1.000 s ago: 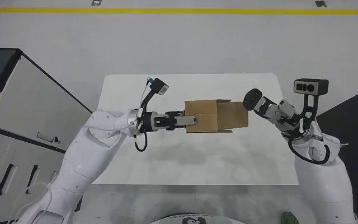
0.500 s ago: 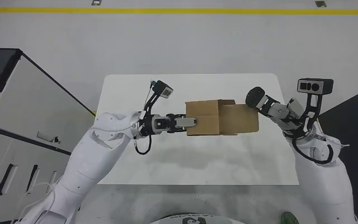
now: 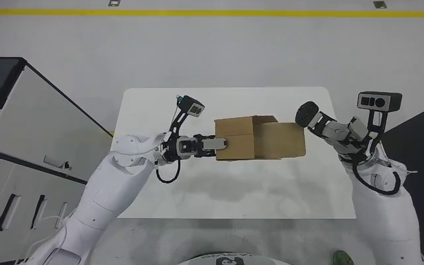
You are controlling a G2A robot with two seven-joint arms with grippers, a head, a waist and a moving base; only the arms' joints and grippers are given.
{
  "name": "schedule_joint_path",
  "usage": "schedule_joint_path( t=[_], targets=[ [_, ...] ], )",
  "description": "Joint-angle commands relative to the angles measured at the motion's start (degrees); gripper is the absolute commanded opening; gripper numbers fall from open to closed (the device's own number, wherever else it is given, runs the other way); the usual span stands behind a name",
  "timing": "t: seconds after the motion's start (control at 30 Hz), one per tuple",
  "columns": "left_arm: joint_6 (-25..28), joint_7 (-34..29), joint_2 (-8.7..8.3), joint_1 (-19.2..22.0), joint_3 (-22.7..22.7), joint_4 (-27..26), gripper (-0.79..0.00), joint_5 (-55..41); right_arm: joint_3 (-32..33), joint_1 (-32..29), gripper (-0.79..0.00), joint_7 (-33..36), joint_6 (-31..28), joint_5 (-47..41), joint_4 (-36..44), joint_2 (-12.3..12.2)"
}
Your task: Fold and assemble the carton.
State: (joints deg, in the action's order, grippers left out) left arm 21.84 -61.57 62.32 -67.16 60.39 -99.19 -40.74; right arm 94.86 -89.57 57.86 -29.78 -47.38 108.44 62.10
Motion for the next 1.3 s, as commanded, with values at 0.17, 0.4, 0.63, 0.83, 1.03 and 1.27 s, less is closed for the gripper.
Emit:
schedule_joint_path(
  t=[0.17,0.4,0.63,0.83,1.03,1.27],
  targets=[
    [0.0,0.6,0.19,-0.8,0.0,-1.0,-0.785,-0.1,-0.9,0.6,0.0,-1.4,1.2,1.0,1.0,0.2],
    [0.9,-0.9,0.46,-0.8,0.0,-0.2,-0.785,-1.4,-1.2,1.3,-0.785,-0.8,1.5,1.7,0.8,0.2],
    [-0.1,0.7,0.38,-0.8,0.8,0.0,-0.785,3.8,-2.3,1.7,-0.785,-2.5,3.2,3.2,1.2,0.3],
    [-0.5,1.4,0.28,-1.5,1.7,-0.6,-0.785,5.5,-4.2,3.8,-0.785,-3.6,6.3,8.1,0.6,0.3],
    [-1.6,2.1,0.06,-2.1,2.6,-1.4,-0.785,8.7,-6.2,5.7,-0.785,-3.7,8.1,10.4,-0.5,0.3],
    [-1.8,2.2,-0.03,-2.7,3.4,-2.2,-0.785,8.9,-8.6,7.2,-0.785,-2.8,9.2,10.7,-2.7,0.5]
  ],
)
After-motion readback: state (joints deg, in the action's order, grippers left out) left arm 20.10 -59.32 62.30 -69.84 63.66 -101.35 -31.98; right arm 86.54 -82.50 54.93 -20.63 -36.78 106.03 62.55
